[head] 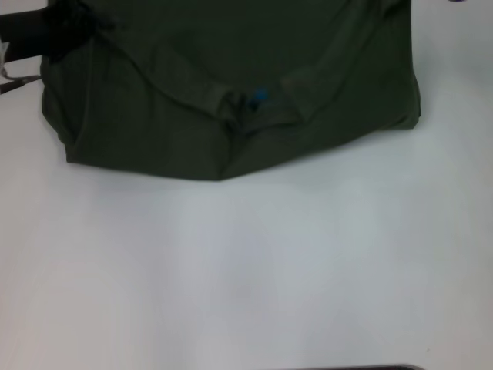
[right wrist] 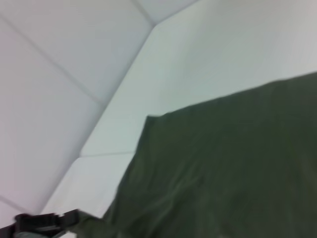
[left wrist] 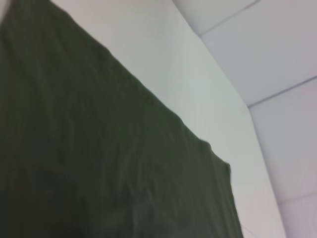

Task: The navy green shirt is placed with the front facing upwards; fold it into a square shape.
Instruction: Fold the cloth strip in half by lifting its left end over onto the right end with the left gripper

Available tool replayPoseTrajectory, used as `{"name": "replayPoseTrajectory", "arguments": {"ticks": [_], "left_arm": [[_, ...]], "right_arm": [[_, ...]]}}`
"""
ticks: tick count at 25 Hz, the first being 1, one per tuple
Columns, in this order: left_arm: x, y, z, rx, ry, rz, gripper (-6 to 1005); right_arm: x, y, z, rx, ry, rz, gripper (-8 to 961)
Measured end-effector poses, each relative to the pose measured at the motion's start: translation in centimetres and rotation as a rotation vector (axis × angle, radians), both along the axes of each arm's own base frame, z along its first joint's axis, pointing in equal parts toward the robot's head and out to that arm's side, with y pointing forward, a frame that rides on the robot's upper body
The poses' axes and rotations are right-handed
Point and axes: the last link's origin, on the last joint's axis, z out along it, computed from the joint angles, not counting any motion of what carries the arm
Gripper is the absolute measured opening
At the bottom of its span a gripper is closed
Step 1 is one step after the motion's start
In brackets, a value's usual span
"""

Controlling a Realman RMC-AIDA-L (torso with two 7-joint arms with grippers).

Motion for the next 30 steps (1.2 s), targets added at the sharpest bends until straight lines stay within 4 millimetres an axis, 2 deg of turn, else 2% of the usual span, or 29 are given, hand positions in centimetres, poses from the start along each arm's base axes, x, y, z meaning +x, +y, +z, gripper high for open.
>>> {"name": "replayPoseTrajectory", "arguments": {"ticks": [11, 16, 24, 30], "left_arm": [[1.3, 3.2, -0.4, 0.141, 0.144, -0.009, 25], [2.4, 4.5, -0.5, 0.169, 0.231, -0.037, 25], [2.7, 5.2, 0.0, 0.198, 0.279, -0.046, 25], [2.6, 5.3, -0.3, 0.199, 0.302, -0.050, 25]], "right_arm": [[1.0, 2.6, -1.3, 0.171, -0.207, 0.015, 83], [0.8, 3.8, -1.9, 0.219, -0.315, 0.039, 88], [-0.6, 5.4, -2.2, 0.289, -0.409, 0.079, 97], [-1.6, 6.1, -3.8, 0.324, -0.491, 0.125, 103]]}}
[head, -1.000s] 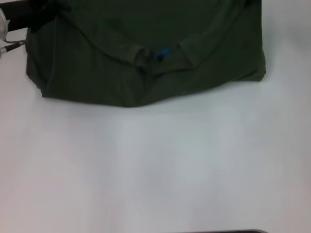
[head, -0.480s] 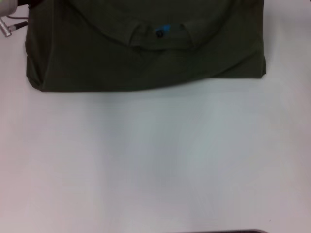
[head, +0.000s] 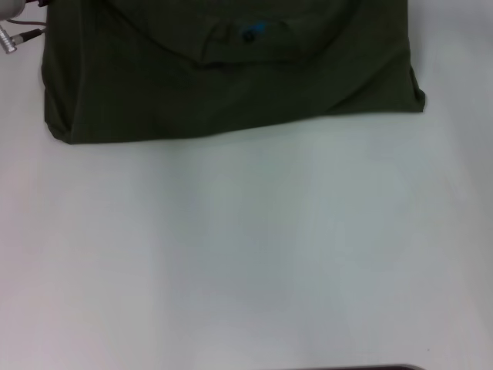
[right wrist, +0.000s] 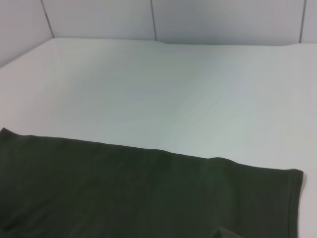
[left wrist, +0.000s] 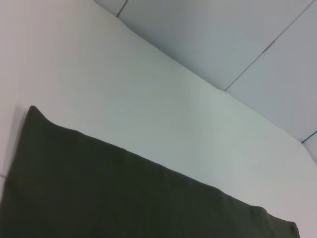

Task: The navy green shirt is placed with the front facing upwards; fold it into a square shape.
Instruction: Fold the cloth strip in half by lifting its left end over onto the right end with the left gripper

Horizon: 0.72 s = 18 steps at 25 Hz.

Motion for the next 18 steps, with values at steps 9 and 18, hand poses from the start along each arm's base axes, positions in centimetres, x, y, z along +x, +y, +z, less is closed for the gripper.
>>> {"name": "replayPoseTrajectory", "arguments": {"ticks": [9, 18], "left_arm": [[0.0, 0.1, -0.1, 0.011, 0.021, 0.000, 26], [0.5, 0.2, -0.7, 0.009, 0.031, -0.012, 25]], "right_arm": [[-0.2, 0.5, -1.3, 0.042, -0.055, 0.010, 113], [-1.1, 1.0, -2.0, 0.069, -0.095, 0.047, 123]]}}
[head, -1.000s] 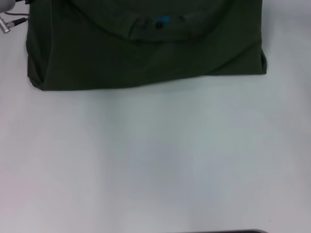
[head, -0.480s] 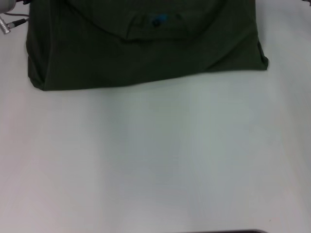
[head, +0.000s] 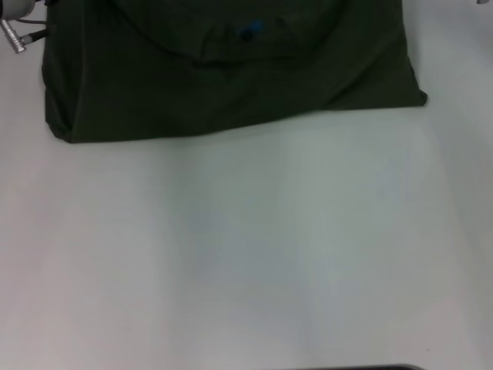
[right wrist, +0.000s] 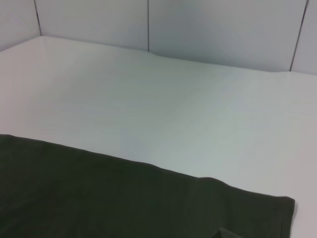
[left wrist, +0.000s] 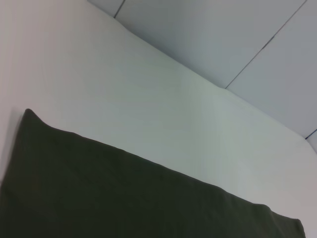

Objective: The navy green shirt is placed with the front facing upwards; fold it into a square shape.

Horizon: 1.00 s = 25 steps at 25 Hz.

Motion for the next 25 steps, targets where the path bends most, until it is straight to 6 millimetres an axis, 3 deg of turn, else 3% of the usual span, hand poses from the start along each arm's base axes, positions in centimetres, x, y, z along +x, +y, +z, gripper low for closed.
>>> {"name": "replayPoseTrajectory", "arguments": {"ticks": [18, 25], "left_arm": [[0.13, -0.61, -0.84, -0.005, 0.013, -0.022, 39], [0.07, -0.72, -0.66, 0.002, 0.001, -0.015, 253]], "right_arm": [[0.20, -0.01, -0.88, 0.007, -0.062, 0.020, 142], [-0.38, 0.61, -0.87, -0.008, -0.120, 0.037, 150]]}}
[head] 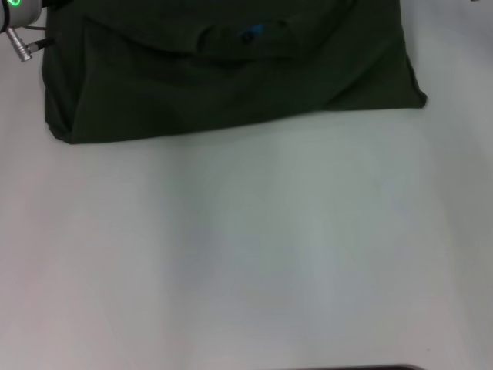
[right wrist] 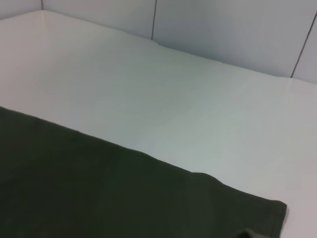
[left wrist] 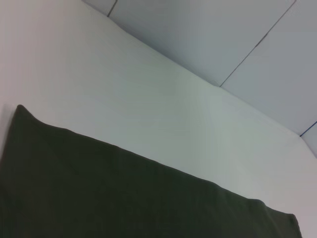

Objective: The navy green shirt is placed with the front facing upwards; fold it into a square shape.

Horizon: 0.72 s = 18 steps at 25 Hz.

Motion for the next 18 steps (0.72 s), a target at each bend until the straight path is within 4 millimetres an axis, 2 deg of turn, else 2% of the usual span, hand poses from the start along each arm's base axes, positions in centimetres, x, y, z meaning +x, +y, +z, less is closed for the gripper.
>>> {"name": "replayPoseTrajectory", "arguments": {"ticks": [2, 6, 12, 15, 17, 18], "left_arm": [[-0.1, -0.1, 0.1, 0.005, -0.011, 0.006, 330], [-0.2, -0.1, 0.2, 0.010, -0.027, 0.009, 483], [-0.3, -0.2, 0.4, 0.015, -0.046, 0.012, 593], [-0.4, -0.2, 0.4, 0.016, -0.049, 0.014, 594], [-0.4, -0.3, 0.4, 0.012, -0.049, 0.013, 594], [-0.4, -0.3, 0.4, 0.006, -0.051, 0.011, 594]], "right_arm": [[0.1, 0.0, 0.1, 0.000, -0.007, 0.000, 152], [0.2, 0.1, 0.5, 0.000, -0.014, -0.003, 343], [0.3, 0.2, 0.6, -0.006, -0.024, -0.005, 613], [0.3, 0.0, 0.6, -0.041, -0.017, -0.029, 738], [0.3, -0.5, 1.1, -0.129, 0.041, -0.089, 822], [0.3, -0.5, 1.1, -0.129, 0.041, -0.089, 823]]}}
